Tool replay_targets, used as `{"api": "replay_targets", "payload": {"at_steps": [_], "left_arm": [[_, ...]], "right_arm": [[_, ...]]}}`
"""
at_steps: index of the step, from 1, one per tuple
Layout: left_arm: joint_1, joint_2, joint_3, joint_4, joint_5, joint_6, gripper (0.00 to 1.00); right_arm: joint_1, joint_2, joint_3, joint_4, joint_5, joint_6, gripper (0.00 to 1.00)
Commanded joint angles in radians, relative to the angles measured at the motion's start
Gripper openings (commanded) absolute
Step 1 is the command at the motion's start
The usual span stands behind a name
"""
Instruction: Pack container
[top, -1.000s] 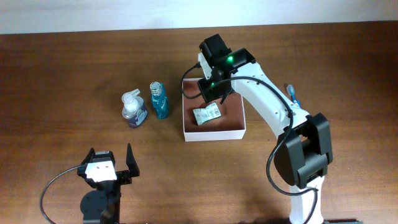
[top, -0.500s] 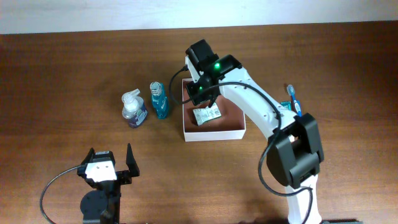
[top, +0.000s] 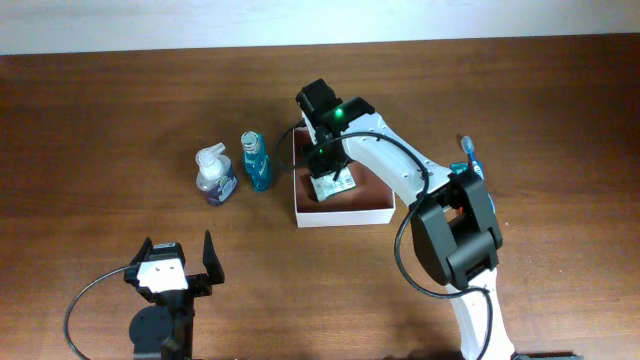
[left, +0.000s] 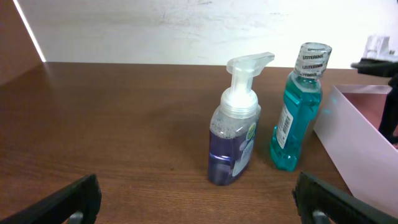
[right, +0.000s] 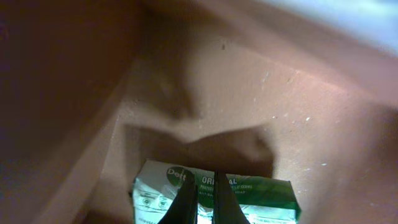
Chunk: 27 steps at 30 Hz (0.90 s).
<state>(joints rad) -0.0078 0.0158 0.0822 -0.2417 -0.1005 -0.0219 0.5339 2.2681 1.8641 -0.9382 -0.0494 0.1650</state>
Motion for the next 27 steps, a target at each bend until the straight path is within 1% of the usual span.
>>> {"api": "replay_targets", "payload": {"at_steps": [1,5,18,27], "left_arm": [[0.005,-0.005,-0.009,0.006,0.018,0.016,0.99],[0.005,-0.005,-0.009,0.006,0.018,0.016,0.99],[0.005,-0.005,-0.009,0.006,0.018,0.016,0.99],[0.005,-0.005,-0.009,0.006,0.018,0.016,0.99]], "right_arm": [[0.001,0.028,-0.031,-0.002,0.016,0.013,0.04],[0.0,0.028,-0.037,-0.024,0.016,0.013,0.04],[-0.009,0.028,-0.037,-0.182,0.017,0.008,0.04],[-0.03,0.027,-0.037,-0.226,0.016,-0.014,0.04]]}}
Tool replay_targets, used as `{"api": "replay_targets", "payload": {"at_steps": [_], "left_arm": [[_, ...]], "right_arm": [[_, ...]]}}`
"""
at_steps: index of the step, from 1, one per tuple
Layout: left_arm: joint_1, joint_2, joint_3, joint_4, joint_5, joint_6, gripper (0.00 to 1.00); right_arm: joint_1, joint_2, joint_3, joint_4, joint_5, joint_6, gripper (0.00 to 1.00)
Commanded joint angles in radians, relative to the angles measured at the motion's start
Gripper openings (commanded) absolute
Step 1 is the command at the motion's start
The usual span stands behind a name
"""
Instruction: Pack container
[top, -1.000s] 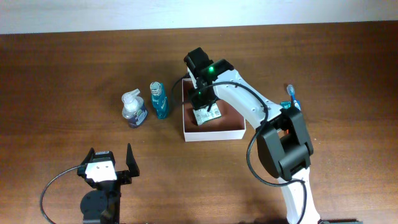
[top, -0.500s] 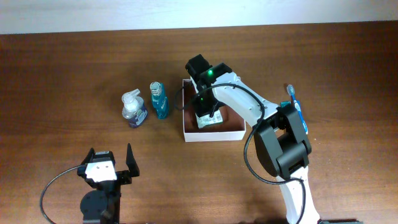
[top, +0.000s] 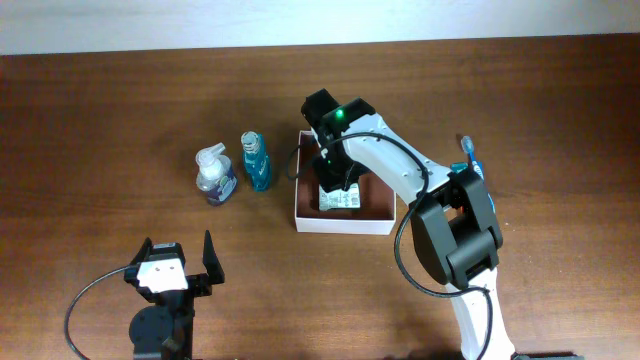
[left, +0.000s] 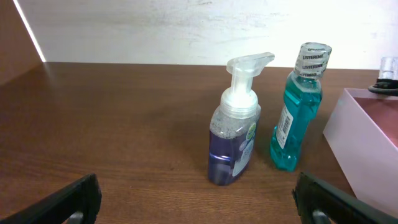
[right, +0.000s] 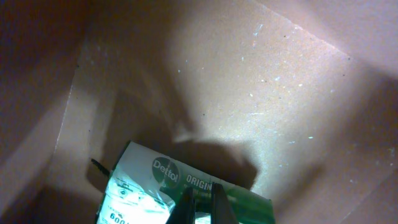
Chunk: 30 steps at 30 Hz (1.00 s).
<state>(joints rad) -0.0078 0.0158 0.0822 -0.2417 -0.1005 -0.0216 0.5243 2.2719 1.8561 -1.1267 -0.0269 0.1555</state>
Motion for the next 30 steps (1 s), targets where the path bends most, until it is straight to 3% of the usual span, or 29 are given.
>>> {"api": "replay_targets", "payload": {"at_steps": [1,10,14,16,17,19,21,25,30], "left_arm": [[0.005,-0.005,-0.009,0.006,0.018,0.015,0.99],[0.005,-0.005,-0.009,0.006,0.018,0.015,0.99],[0.005,-0.005,-0.009,0.006,0.018,0.015,0.99],[0.005,-0.005,-0.009,0.006,0.018,0.015,0.99],[0.005,-0.005,-0.009,0.006,0.018,0.015,0.99],[0.005,-0.005,-0.009,0.006,0.018,0.015,0.99],[0.005,-0.005,-0.009,0.006,0.018,0.015,0.99],[0.005,-0.005,-0.009,0.006,0.018,0.015,0.99],[0.005,-0.005,-0.009,0.006,0.018,0.015,0.99]], "right_arm": [[-0.022,0.019,-0.027,-0.039,-0.006,-0.013,0.04],[-0.043,-0.173,0.017,-0.039,-0.006,-0.027,0.11],[-0.09,-0.304,0.017,-0.066,-0.006,-0.023,0.32],[-0.127,-0.364,0.017,-0.097,-0.006,-0.023,0.37],[-0.166,-0.409,0.017,-0.128,-0.006,-0.023,0.47],[-0.224,-0.459,0.017,-0.18,-0.006,-0.023,0.57],[-0.283,-0.489,0.017,-0.234,-0.006,-0.024,0.63],[-0.39,-0.498,0.008,-0.314,-0.003,-0.033,0.69],[-0.478,-0.497,-0.103,-0.283,0.068,-0.051,0.69]]}}
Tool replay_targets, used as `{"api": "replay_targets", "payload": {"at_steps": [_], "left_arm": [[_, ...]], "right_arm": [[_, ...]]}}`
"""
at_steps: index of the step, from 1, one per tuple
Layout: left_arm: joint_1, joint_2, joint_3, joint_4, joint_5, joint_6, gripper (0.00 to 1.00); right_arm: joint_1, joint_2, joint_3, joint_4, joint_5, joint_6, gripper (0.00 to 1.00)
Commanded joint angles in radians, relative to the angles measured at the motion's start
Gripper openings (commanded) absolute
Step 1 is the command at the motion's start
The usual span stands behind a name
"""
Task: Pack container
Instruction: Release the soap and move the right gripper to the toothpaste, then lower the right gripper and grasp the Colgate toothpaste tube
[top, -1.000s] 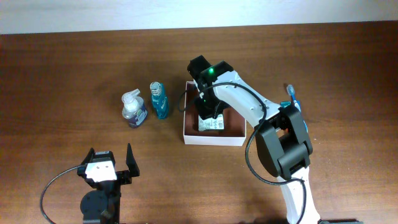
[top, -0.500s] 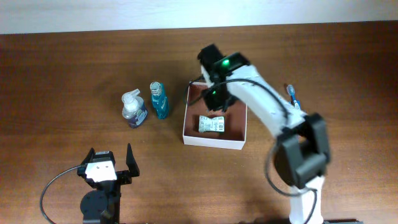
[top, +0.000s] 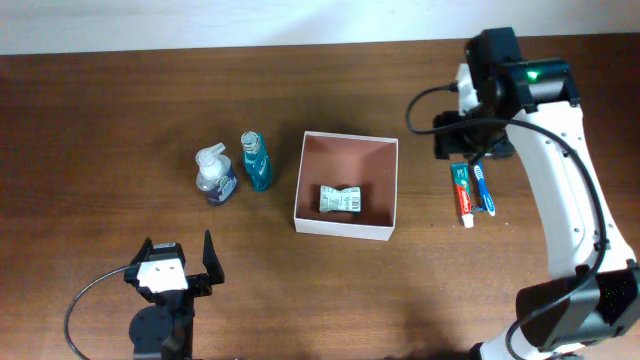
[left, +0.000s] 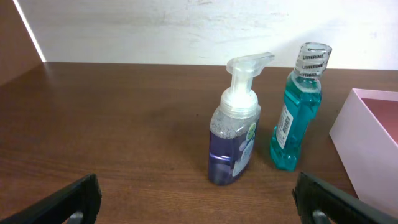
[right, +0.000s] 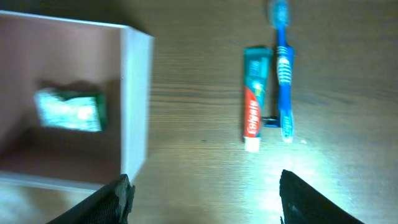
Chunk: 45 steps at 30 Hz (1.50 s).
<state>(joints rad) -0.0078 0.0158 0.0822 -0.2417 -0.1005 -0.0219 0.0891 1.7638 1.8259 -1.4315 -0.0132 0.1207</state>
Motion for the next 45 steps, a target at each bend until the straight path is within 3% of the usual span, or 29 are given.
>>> {"api": "replay_targets", "payload": {"at_steps": [1,9,13,19,25,45], "left_arm": [[0.005,-0.005,-0.009,0.006,0.018,0.016,0.99],[0.005,-0.005,-0.009,0.006,0.018,0.016,0.99],[0.005,-0.005,-0.009,0.006,0.018,0.016,0.99],[0.005,-0.005,-0.009,0.006,0.018,0.016,0.99],[0.005,-0.005,-0.009,0.006,0.018,0.016,0.99],[0.005,-0.005,-0.009,0.006,0.018,0.016,0.99]], "right_arm": [[-0.057,0.011,-0.099,0.036,0.053,-0.016,0.69],[-0.129,0.011,-0.359,0.218,0.048,-0.016,0.67],[-0.13,0.011,-0.477,0.327,0.048,-0.017,0.6],[-0.132,0.011,-0.629,0.518,0.033,-0.091,0.6],[-0.143,0.012,-0.687,0.629,0.023,-0.125,0.6],[-0.143,0.012,-0.808,0.752,0.022,-0.127,0.55]]}}
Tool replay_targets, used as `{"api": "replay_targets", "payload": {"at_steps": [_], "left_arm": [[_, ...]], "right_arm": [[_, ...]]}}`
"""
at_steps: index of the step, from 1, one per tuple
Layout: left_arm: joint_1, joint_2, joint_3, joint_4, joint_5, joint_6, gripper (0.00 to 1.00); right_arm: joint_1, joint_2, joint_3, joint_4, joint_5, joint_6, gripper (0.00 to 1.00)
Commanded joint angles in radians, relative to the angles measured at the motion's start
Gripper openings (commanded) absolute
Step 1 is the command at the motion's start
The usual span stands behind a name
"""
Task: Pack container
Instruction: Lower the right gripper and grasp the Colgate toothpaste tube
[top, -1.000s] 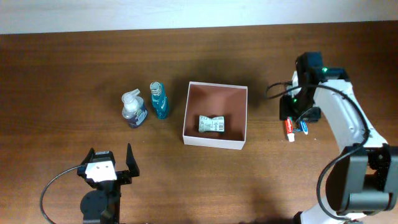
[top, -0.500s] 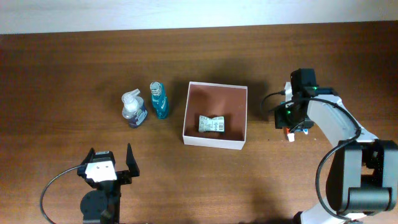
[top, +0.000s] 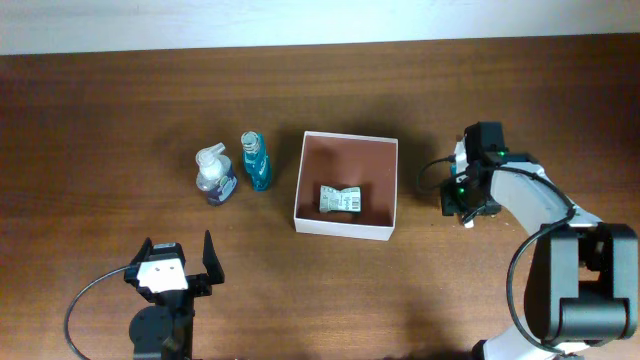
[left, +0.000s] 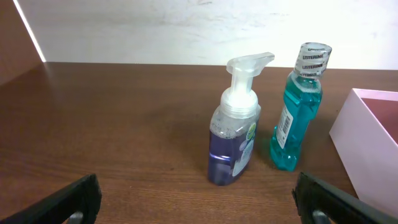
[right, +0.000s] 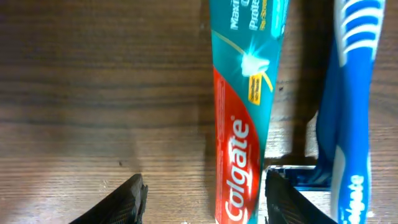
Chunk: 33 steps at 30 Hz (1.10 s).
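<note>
The white box (top: 345, 229) with a brown inside stands mid-table, a green soap packet (top: 340, 199) lying in it. Right of the box my right gripper (top: 468, 200) is low over the table. In the right wrist view it is open (right: 210, 200), its fingers either side of the red and teal toothpaste tube (right: 245, 106), and a blue toothbrush (right: 351, 93) lies alongside. The purple pump bottle (top: 214, 175) and teal mouthwash bottle (top: 257, 161) stand left of the box. My left gripper (top: 178, 262) rests open at the front left.
In the left wrist view the pump bottle (left: 236, 137) and mouthwash (left: 298, 112) stand upright ahead of my open left gripper (left: 196, 205), with the box wall (left: 367, 149) at the right. A pale wall runs along the table's far edge.
My right gripper was up above the toothpaste and toothbrush. Now it is down at the table, open around the toothpaste tube. The left arm, bottles and box have not moved.
My right gripper was shut on the green soap packet inside the box, then lower in the box with it. Later the packet lay loose in the box and the gripper was open above the toothpaste. Now it straddles the tube.
</note>
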<state>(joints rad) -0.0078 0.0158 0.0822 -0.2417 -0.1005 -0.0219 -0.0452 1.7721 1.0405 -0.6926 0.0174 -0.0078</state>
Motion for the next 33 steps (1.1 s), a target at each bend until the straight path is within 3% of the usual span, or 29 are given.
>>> {"api": "replay_targets", "payload": {"at_steps": [1,3,8,17,24,33], "left_arm": [[0.005,-0.005,-0.009,0.006,0.018,0.016,0.99],[0.005,-0.005,-0.009,0.006,0.018,0.016,0.99],[0.005,-0.005,-0.009,0.006,0.018,0.016,0.99],[0.005,-0.005,-0.009,0.006,0.018,0.016,0.99],[0.005,-0.005,-0.009,0.006,0.018,0.016,0.99],[0.005,-0.005,-0.009,0.006,0.018,0.016,0.99]], "right_arm": [[-0.009,0.003,-0.033,0.028,-0.008,0.001,0.55],[-0.009,0.003,-0.042,0.048,-0.008,0.001,0.54],[-0.009,0.003,-0.044,0.072,-0.005,0.02,0.32],[-0.009,0.003,-0.04,0.072,-0.006,0.047,0.04],[-0.008,-0.005,0.04,-0.023,-0.014,0.069,0.04],[0.035,-0.113,0.371,-0.309,-0.174,0.072,0.04]]}}
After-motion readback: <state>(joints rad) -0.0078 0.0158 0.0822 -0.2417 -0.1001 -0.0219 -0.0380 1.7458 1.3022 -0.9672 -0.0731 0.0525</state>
